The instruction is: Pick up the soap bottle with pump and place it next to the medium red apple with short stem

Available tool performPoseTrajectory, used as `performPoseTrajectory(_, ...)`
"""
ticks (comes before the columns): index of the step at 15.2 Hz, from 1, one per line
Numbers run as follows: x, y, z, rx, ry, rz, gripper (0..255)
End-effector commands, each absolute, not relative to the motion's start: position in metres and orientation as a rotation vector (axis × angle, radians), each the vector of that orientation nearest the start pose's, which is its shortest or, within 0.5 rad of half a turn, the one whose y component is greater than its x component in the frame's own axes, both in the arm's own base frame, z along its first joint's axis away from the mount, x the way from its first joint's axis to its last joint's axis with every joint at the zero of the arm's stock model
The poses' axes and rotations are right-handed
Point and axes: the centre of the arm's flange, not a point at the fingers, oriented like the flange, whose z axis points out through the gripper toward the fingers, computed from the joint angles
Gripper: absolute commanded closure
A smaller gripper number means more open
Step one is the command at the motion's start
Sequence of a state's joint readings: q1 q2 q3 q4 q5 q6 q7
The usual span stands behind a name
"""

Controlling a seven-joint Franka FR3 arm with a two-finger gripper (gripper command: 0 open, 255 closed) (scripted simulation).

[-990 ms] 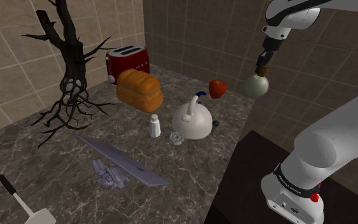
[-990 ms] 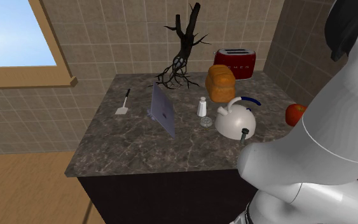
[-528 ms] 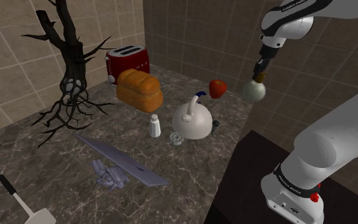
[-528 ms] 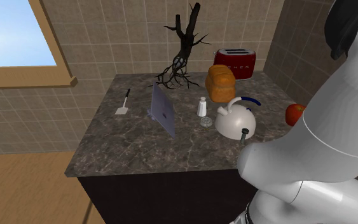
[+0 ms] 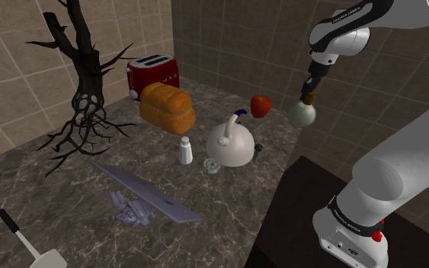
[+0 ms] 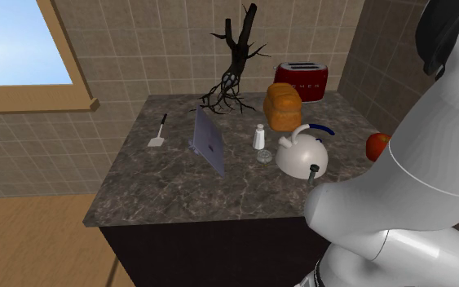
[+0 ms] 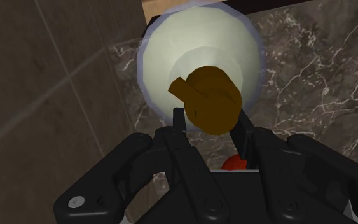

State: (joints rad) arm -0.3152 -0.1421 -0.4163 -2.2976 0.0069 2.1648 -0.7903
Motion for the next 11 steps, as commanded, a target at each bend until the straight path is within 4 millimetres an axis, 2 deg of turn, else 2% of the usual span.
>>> performPoseTrajectory(1, 0.365, -0.331, 0.402, -3.092, -0.091, -0.065, 255)
performPoseTrajectory(4, 0.365, -0.331, 0.402, -3.092, -0.091, -0.065, 255)
performPoseTrajectory(5, 0.365, -0.331, 0.402, -3.092, -0.091, -0.065, 0)
performPoseTrajectory(10, 0.365, -0.331, 0.402, -3.092, -0.091, -0.065, 0)
performPoseTrajectory(11, 0.365, -0.331, 0.415, -3.092, -0.091, -0.065, 0)
